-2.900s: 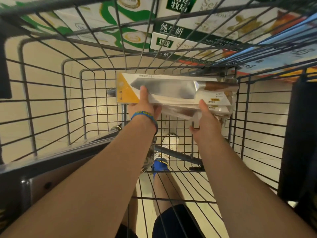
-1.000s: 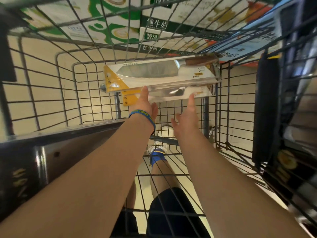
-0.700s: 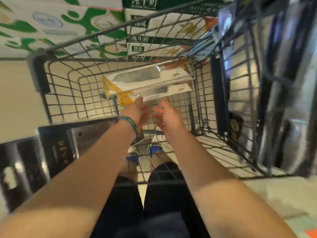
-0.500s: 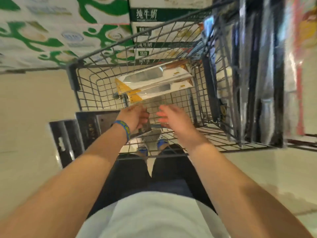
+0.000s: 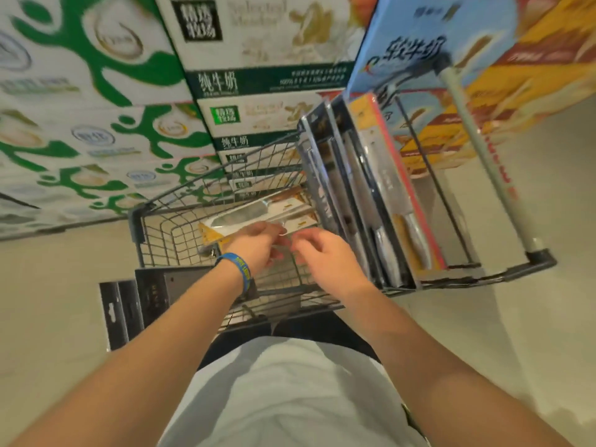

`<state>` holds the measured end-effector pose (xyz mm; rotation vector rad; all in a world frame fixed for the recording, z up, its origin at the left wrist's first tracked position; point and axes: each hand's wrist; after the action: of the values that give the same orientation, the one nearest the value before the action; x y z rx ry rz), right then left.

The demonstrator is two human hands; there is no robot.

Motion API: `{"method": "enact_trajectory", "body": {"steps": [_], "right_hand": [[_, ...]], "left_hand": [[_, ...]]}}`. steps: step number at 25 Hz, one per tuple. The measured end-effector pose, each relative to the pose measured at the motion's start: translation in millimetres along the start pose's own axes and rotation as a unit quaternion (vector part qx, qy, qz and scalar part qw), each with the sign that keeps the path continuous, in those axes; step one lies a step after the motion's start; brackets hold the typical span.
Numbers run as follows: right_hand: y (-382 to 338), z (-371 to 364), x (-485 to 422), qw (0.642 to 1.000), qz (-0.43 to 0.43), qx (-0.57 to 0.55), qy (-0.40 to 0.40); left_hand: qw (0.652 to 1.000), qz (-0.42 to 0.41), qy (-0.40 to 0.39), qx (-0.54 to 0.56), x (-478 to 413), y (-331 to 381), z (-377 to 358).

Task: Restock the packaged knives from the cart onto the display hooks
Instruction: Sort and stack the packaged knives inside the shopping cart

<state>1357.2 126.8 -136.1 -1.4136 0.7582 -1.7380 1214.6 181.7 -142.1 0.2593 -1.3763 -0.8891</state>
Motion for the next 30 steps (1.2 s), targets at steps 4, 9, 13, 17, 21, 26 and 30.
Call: {"method": "enact_trajectory", "body": {"steps": [4,9,13,17,21,26,30], "right_hand": [[-11.7,50.4,12.2,0.988,0.122,0.069,0.058],[-9.0,113.7,-37.1,0.947,0.106,0.247,0.176],[-18.9,108.8,-83.0,0.962,0.029,0.268,0.047],[-26.0,81.9,-98.7,0.920,-0.001,0.381,0.089],[-22.8,71.1,-99.6,0.903,0.022,0.412,0.123],[-29.4,74.7,-102.3,0.904,0.001,0.412,0.114],[-31.2,70.0,-94.3,0.916,-0.002,0.380,0.129]], "left_hand": [[0.999,-0.046,0.020,0.019,15.5,28.6,-37.9],[0.994,-0.057,0.093,0.024,23.4,39.1,-75.1],[0.983,-0.059,0.132,-0.113,35.7,31.5,-78.3],[0.960,-0.054,0.012,-0.275,46.7,24.0,-91.2],[0.959,-0.044,-0.009,-0.281,47.9,14.3,-101.4],[0.959,-0.043,0.008,-0.280,44.0,8.5,-107.6],[0.956,-0.046,-0.010,-0.288,42.8,5.9,-105.2]]}}
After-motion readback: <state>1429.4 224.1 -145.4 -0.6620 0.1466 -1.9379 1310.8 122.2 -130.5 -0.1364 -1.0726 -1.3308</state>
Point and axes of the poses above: each hand's wrist, its own x-axis away from the middle knuckle, its own z-axis out of the back of the hand, y = z × x, and after that the axes turned 10 degrees about -x, right-handed
